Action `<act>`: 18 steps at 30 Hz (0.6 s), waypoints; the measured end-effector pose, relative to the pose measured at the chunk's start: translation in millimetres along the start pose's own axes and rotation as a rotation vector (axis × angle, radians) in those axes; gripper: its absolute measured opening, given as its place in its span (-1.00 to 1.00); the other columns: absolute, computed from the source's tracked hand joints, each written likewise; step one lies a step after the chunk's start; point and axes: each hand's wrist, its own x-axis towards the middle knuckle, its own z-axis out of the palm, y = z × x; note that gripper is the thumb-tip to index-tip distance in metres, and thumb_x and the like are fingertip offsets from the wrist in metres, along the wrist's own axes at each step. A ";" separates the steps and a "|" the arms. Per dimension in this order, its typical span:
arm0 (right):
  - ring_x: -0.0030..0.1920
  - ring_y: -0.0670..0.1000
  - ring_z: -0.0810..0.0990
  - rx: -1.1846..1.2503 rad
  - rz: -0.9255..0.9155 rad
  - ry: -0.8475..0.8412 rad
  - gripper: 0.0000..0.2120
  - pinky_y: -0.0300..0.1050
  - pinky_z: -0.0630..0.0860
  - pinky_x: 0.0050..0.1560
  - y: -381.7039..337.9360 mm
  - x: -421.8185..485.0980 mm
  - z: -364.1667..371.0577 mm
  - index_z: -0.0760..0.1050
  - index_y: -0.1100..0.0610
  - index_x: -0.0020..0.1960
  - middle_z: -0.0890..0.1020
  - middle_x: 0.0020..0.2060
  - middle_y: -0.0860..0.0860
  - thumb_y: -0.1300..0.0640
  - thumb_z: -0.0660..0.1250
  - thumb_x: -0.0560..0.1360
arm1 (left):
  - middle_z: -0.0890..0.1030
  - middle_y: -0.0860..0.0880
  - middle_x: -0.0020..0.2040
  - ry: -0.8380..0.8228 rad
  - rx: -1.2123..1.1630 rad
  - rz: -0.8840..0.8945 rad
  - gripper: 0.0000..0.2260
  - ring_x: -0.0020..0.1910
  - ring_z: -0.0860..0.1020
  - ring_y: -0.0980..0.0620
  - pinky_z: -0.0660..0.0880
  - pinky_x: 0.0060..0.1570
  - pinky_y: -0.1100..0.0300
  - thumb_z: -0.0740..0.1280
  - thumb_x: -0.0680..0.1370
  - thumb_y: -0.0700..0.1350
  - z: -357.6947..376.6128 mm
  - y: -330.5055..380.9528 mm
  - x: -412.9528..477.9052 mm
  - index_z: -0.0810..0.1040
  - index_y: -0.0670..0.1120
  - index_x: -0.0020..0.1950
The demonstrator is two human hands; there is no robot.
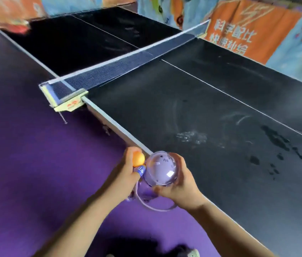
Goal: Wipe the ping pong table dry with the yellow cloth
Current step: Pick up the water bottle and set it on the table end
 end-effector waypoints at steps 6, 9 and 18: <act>0.10 -0.14 0.59 0.123 -0.101 -0.192 -0.29 -0.32 0.51 0.02 -70.3 33.0 147.6 0.42 0.01 0.23 0.61 0.05 -0.18 0.18 0.58 0.12 | 0.44 0.18 -0.07 0.336 -0.089 -0.056 -0.67 -0.22 0.45 0.23 0.36 -0.32 0.51 0.24 0.54 -0.29 -154.6 -62.5 -39.6 0.29 0.10 0.14; 0.08 -0.20 0.58 0.137 -0.138 -0.288 -0.31 -0.37 0.49 0.01 -101.6 54.9 205.7 0.42 -0.02 0.22 0.60 0.04 -0.23 0.23 0.55 0.14 | 0.45 0.17 -0.09 0.449 -0.079 -0.078 -0.64 -0.21 0.46 0.21 0.40 -0.23 0.47 0.25 0.53 -0.31 -213.6 -89.0 -50.4 0.37 0.05 0.22; 0.04 -0.27 0.58 0.082 -0.229 -0.426 -0.27 -0.43 0.45 -0.01 -163.4 166.2 332.1 0.44 -0.04 0.17 0.61 0.03 -0.16 -0.07 0.53 0.02 | 0.43 0.07 -0.11 0.699 0.107 -0.002 -0.63 -0.20 0.47 0.26 0.35 -0.16 0.50 0.31 0.37 -0.47 -348.1 -162.2 -14.7 0.52 -0.03 -0.03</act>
